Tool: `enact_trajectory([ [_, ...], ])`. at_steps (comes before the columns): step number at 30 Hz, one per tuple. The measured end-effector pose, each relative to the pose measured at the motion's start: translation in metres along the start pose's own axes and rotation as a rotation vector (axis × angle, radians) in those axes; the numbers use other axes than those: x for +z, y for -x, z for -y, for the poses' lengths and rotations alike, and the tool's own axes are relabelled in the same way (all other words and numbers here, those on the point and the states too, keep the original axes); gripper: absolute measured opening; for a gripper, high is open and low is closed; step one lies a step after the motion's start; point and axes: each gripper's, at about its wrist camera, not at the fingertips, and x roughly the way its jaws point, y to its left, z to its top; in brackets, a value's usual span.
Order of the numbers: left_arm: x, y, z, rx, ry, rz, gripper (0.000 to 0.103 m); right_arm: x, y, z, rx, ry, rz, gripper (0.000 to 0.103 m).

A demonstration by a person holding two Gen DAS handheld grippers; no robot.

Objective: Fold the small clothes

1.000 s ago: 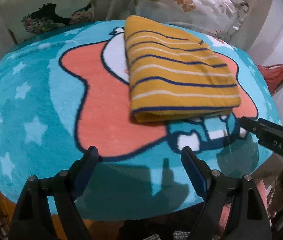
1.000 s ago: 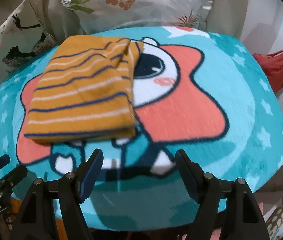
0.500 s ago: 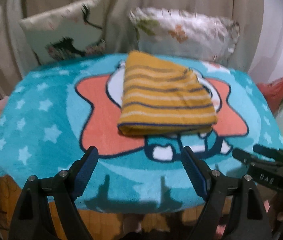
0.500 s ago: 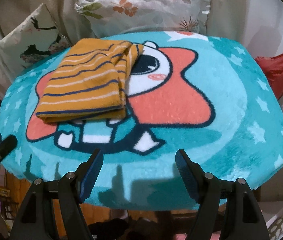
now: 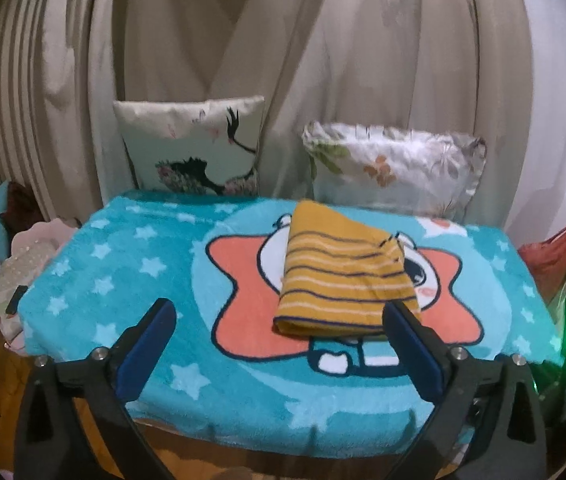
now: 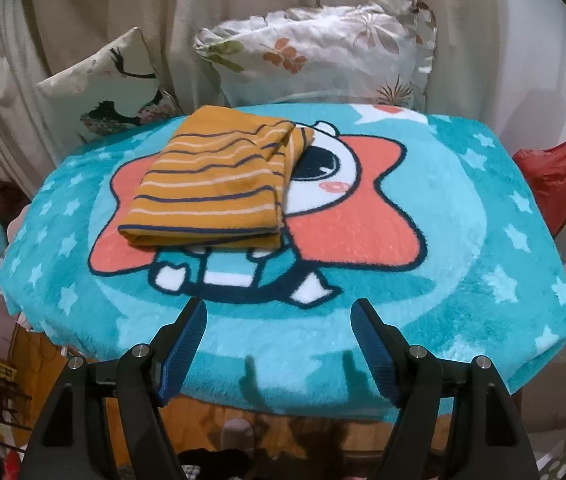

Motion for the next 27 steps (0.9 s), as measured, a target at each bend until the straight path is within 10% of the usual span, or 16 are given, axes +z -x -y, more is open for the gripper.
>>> enact_trajectory([
  [7,0.000,0.014,0.010,-0.049,-0.047,0.012,0.103,-0.010,0.012,-0.005,-0.017,0.020,0.017,0.079],
  [27,-0.068,-0.047,0.028,-0.095,-0.127,-0.372,0.103,-0.031,-0.003,-0.005,-0.057,0.028,-0.052,0.079],
])
